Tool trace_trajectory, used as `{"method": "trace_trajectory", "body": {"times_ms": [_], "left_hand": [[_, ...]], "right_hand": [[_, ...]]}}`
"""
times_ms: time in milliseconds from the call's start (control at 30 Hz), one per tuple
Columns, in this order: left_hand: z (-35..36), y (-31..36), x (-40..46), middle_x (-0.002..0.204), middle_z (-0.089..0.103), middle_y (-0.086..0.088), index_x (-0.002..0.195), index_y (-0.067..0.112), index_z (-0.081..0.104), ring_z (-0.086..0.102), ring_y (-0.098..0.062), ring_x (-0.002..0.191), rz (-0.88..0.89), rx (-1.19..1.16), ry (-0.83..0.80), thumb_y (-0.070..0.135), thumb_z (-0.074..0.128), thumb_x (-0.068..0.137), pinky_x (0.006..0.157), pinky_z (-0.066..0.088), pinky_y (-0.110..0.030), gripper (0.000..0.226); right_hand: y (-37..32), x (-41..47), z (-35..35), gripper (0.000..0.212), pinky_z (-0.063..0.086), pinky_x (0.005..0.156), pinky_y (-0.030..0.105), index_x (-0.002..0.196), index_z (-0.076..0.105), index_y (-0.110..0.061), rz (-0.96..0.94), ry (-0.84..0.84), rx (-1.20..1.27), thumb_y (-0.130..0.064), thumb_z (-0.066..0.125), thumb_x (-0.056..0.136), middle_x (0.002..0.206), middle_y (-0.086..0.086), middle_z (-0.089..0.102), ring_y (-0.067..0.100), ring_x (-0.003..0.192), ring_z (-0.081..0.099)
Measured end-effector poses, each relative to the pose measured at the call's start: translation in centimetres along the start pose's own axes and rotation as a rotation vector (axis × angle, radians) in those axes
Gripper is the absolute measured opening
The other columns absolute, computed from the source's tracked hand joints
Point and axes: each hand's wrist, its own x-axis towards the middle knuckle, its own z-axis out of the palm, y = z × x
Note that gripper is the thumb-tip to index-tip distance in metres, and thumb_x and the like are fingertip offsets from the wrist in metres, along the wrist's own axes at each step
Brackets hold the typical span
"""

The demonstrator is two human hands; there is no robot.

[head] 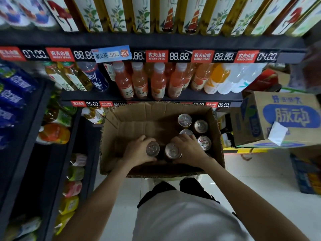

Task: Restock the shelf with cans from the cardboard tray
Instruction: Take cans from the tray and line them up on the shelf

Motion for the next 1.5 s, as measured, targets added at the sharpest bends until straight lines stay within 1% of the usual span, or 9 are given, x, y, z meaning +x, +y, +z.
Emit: {"method": "trace_trajectory", "body": {"times_ms": [100, 267, 367, 533, 667, 833, 1133, 1433, 1500], "left_hand": [[-2.8, 0.8, -0.6, 0.134, 0.050, 0.002, 0.127, 0.033, 0.049, 0.040, -0.022, 0.131, -0.062, -0.380, 0.123, 0.048, 0.080, 0.062, 0.100, 0.039, -0.037, 0.074], [-9.3, 5.1, -0.9, 0.106, 0.051, 0.015, 0.120, 0.024, 0.047, 0.051, 0.004, 0.094, -0.057, -0.978, 0.413, 0.020, 0.077, 0.071, 0.068, 0.046, -0.007, 0.057], [-12.8, 8.6, -1.2, 0.106, 0.056, 0.012, 0.111, 0.026, 0.052, 0.053, 0.003, 0.095, 0.005, -1.099, 0.509, 0.034, 0.081, 0.061, 0.069, 0.047, -0.007, 0.058], [-16.4, 14.8, -1.2, 0.105, 0.061, 0.013, 0.101, 0.037, 0.059, 0.056, -0.004, 0.098, 0.075, -1.158, 0.557, 0.083, 0.069, 0.023, 0.075, 0.045, -0.026, 0.090], [-19.2, 20.4, -0.5, 0.089, 0.070, 0.015, 0.084, 0.043, 0.067, 0.065, -0.007, 0.095, 0.175, -1.124, 0.553, 0.063, 0.073, 0.048, 0.082, 0.050, -0.035, 0.042], [-23.6, 27.6, 0.6, 0.074, 0.070, 0.024, 0.079, 0.035, 0.067, 0.066, 0.007, 0.071, 0.373, -1.032, 0.667, 0.038, 0.069, 0.075, 0.059, 0.049, -0.012, 0.006], [-31.3, 39.3, 1.3, 0.086, 0.070, 0.023, 0.095, 0.036, 0.065, 0.065, 0.005, 0.085, 0.743, -0.848, 0.857, 0.045, 0.070, 0.073, 0.064, 0.049, -0.011, 0.023], [-37.6, 49.9, 5.0, 0.102, 0.067, 0.017, 0.109, 0.030, 0.062, 0.061, 0.000, 0.101, 0.863, -0.659, 0.962, 0.056, 0.064, 0.072, 0.085, 0.050, -0.019, 0.045], [-38.5, 52.2, 7.3, 0.110, 0.065, 0.008, 0.118, 0.020, 0.060, 0.059, -0.007, 0.105, 0.823, -0.598, 0.951, 0.055, 0.063, 0.073, 0.088, 0.048, -0.023, 0.057]], "right_hand": [[-0.3, -1.1, -3.2, 0.073, 0.036, 0.093, 0.034, 0.121, 0.050, -0.018, 0.169, 0.171, 0.395, -0.043, 0.082, 0.060, 0.119, -0.001, 0.057, 0.019, 0.114, 0.048], [-0.4, -2.3, -10.1, 0.048, 0.051, 0.069, 0.013, 0.118, 0.050, -0.012, 0.309, 0.283, 1.340, -0.009, 0.074, 0.076, 0.103, -0.002, 0.062, 0.015, 0.098, 0.059], [0.7, -2.5, -13.4, 0.047, 0.051, 0.085, 0.031, 0.111, 0.055, -0.026, 0.287, 0.316, 1.503, -0.026, 0.076, 0.069, 0.109, 0.000, 0.064, 0.018, 0.104, 0.060], [3.3, -3.5, -18.3, 0.056, 0.050, 0.084, 0.035, 0.124, 0.052, -0.025, 0.225, 0.407, 1.557, -0.035, 0.064, 0.070, 0.118, 0.002, 0.063, 0.020, 0.109, 0.060], [5.8, -4.6, -22.5, 0.040, 0.054, 0.081, 0.045, 0.114, 0.058, -0.022, 0.262, 0.423, 1.541, -0.044, 0.057, 0.081, 0.105, 0.008, 0.070, 0.023, 0.093, 0.068], [9.0, -7.1, -29.0, 0.035, 0.051, 0.053, 0.026, 0.099, 0.062, -0.015, 0.183, 0.395, 1.480, -0.044, 0.044, 0.092, 0.071, 0.005, 0.072, 0.016, 0.060, 0.068], [13.3, -12.3, -42.4, 0.089, 0.055, 0.062, 0.021, 0.102, 0.062, -0.023, -0.320, 0.638, 1.200, -0.067, 0.083, 0.027, 0.089, -0.003, 0.075, 0.012, 0.083, 0.071], [18.5, -12.8, -54.0, 0.028, 0.054, 0.069, 0.024, 0.093, 0.064, -0.028, -0.419, 1.013, 1.093, -0.042, 0.071, 0.070, 0.083, -0.010, 0.072, 0.005, 0.081, 0.068], [20.2, -11.8, -55.2, 0.036, 0.054, 0.075, 0.031, 0.099, 0.064, -0.025, -0.370, 1.061, 1.092, -0.040, 0.075, 0.069, 0.090, -0.006, 0.072, 0.010, 0.086, 0.068]]}}
